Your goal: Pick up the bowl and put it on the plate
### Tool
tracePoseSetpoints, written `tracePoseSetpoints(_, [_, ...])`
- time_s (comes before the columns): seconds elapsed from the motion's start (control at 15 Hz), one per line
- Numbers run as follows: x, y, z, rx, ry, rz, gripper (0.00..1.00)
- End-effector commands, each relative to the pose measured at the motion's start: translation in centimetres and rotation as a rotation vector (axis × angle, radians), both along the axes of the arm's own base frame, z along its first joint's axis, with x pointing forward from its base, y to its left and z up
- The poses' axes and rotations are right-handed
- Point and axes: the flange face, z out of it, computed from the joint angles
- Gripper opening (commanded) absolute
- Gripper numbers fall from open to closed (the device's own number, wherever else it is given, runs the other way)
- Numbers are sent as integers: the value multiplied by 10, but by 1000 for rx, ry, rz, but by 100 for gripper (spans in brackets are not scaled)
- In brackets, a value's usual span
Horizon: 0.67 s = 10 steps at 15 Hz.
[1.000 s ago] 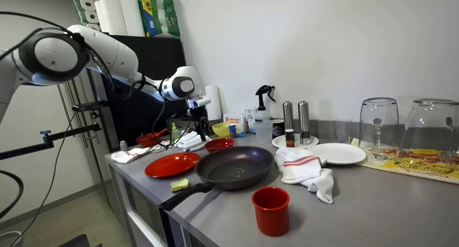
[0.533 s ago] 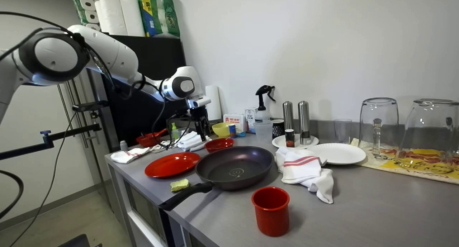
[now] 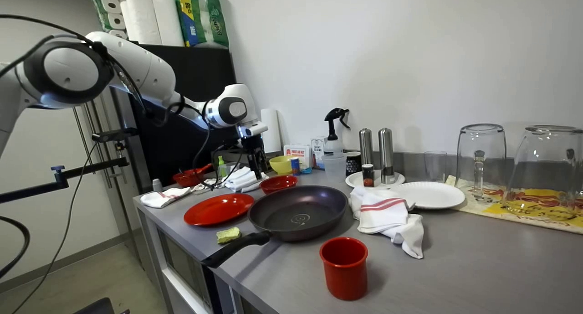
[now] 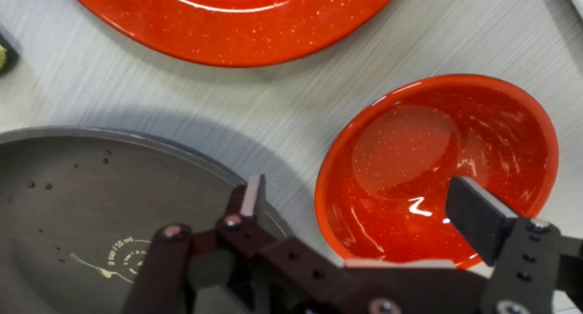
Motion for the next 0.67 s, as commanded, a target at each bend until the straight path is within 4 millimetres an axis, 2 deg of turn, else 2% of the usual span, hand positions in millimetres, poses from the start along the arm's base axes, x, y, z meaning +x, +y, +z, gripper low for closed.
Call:
tracePoseSetpoints(0.0, [1,-1,-3,10,6,-12,100])
tracePoseSetpoints(0.33, [14,-9,-38,53,35,-75,100])
tracePoseSetpoints(0.6, [28,-8,-51,84,13,-102,100])
